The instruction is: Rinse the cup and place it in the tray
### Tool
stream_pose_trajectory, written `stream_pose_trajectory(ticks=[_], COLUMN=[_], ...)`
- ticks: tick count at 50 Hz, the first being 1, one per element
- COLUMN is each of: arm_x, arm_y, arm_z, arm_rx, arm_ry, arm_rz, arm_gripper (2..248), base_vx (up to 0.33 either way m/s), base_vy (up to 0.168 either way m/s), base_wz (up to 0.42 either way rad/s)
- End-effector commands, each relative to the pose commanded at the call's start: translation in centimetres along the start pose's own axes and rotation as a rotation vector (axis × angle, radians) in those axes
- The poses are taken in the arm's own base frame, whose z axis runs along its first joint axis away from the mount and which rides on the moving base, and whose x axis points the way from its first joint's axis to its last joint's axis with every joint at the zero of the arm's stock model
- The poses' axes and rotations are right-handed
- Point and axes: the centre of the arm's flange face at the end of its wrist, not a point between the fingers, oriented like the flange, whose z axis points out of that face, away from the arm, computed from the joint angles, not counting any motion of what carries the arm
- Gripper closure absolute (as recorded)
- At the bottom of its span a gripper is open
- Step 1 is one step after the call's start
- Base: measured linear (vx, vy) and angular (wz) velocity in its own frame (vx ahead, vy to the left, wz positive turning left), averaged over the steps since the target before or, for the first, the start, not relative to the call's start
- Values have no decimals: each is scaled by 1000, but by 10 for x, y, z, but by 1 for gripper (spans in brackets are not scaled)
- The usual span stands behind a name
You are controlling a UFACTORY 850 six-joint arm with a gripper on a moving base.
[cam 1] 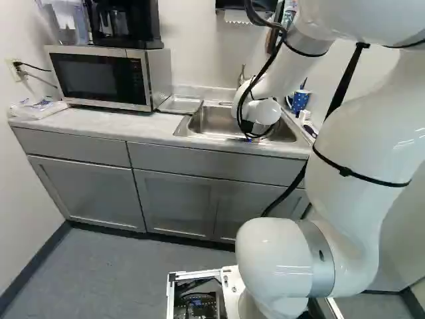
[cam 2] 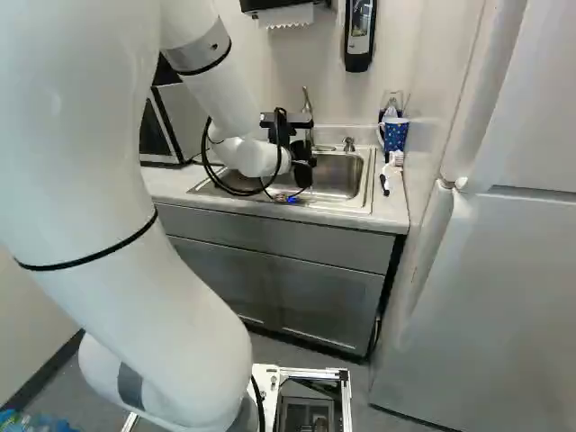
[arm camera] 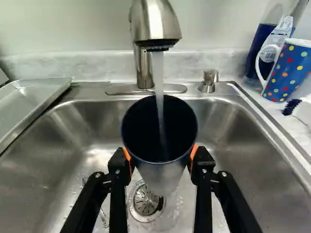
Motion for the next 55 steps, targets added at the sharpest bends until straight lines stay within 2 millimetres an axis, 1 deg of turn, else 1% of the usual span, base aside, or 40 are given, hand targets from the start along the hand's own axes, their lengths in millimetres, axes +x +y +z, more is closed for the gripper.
stream_pose_trajectory(ticks=[18, 41, 55], arm_x=[0, 5, 5], arm_y=[0, 2, 2], arm_z=[0, 13, 13], arm_rx=[0, -6, -7], arm_ry=[0, 2, 2], arm_rz=[0, 3, 3], arm_gripper=[126, 126, 126], base_vx=[0, 0, 0], base_vy=[0, 0, 0], base_wz=[0, 0, 0])
